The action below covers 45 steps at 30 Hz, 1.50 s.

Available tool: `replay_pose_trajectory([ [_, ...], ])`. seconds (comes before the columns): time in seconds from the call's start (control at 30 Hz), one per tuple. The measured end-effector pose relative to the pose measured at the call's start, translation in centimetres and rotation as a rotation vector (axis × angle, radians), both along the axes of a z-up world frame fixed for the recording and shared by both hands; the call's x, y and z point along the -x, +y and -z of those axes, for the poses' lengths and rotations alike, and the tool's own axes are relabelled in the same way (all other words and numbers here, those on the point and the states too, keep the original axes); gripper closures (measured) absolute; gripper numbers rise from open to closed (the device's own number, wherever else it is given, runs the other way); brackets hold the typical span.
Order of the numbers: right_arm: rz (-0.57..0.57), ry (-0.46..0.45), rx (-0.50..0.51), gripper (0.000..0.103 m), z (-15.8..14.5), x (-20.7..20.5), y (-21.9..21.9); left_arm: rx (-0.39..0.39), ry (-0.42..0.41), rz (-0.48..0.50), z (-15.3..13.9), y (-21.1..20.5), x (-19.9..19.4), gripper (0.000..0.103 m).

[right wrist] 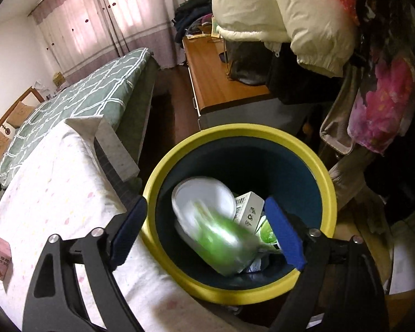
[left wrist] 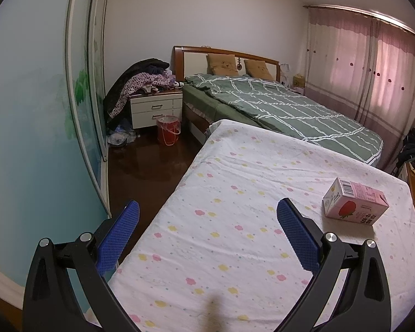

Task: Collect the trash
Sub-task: 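Carry the jar over the bin and open the right tool, then move the left tool to the pink milk carton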

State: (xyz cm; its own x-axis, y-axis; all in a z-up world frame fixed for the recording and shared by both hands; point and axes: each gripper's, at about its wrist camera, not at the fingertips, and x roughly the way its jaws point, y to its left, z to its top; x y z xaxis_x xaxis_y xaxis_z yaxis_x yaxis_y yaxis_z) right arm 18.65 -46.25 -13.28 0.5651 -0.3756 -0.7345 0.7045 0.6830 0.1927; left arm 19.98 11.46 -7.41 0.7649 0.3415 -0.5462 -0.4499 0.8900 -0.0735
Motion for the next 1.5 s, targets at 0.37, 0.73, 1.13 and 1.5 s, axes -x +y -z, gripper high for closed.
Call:
replay_pose_trajectory([
  [0.37,-0.018,-0.004,0.032,0.019,-0.6,-0.2,0.8,-0.037,0.025,0.062,0.3,-1.7,-0.7,0.005],
  [0.73,-0.05,-0.021,0.017,0.019,-0.5,-0.4,0.8,-0.043,0.103,0.312,-0.8,-7.9,-2.6,0.005],
  [1.13,-0.092,-0.034,-0.013,0.018,-0.3,-0.8,0.7,-0.106,0.228,0.266,1.1,-7.9,-12.1,0.005],
  [1.5,-0.101,-0.039,-0.023,0.016,-0.2,-0.9,0.7,-0.101,0.265,0.456,2.2,-12.8,-11.9,0.005],
])
